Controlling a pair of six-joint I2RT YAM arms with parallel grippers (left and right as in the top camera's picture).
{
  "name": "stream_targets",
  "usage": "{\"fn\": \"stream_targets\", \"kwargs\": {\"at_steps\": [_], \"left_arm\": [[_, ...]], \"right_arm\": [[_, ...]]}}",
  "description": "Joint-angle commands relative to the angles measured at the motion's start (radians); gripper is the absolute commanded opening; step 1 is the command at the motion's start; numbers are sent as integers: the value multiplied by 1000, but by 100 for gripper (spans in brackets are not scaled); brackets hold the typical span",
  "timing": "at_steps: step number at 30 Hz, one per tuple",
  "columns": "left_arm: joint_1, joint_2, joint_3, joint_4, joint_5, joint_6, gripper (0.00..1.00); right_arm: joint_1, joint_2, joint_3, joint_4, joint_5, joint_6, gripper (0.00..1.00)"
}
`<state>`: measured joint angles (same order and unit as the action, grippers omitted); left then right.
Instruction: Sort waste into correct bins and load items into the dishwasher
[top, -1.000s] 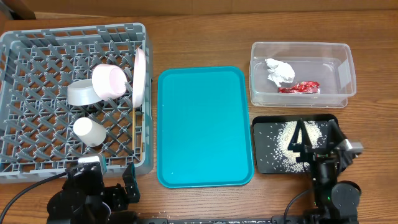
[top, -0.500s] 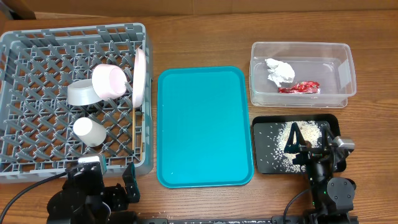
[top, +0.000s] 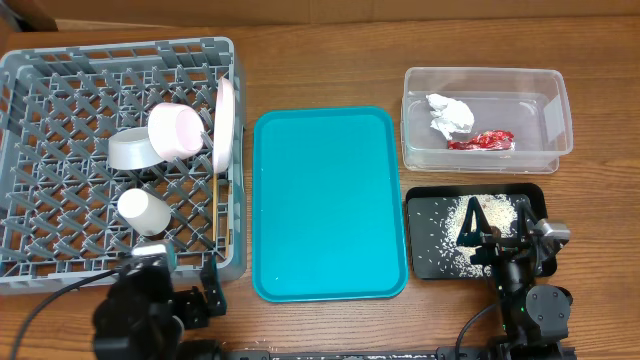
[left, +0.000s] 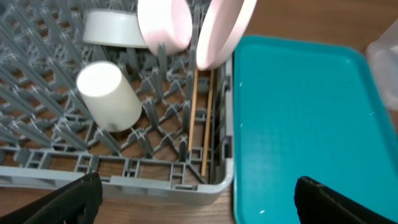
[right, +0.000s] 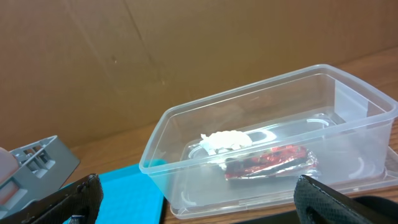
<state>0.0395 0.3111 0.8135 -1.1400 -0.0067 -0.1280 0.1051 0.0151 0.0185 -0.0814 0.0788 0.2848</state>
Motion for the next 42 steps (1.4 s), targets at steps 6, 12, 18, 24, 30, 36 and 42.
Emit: {"fn": "stream_targets", "kwargs": {"at_steps": [6,12,18,24,30,36,42], "left_arm": [[-32,-309,-436,234,-53,13,100],[-60,-307,-640,691,-50,43,100],[-67,-307,-797,1083,-18,46,100],[-66,-307,-809,1063,40,46,100],[-66,-307,-809,1065,40,46,100],[-66,-307,-809,1065,40,46,100],[-66,-307,-809,1065,40,46,100]], "right_arm": [[-2,-5,-10,5,-5,0,100],[-2,-5,-10,5,-5,0,100],[-2,-5,-10,5,-5,0,100],[-2,-5,-10,5,-5,0,100],[-2,-4,-10,5,-5,0,100],[-2,-5,-10,5,-5,0,100],[-2,-4,-10,5,-5,0,100]]}}
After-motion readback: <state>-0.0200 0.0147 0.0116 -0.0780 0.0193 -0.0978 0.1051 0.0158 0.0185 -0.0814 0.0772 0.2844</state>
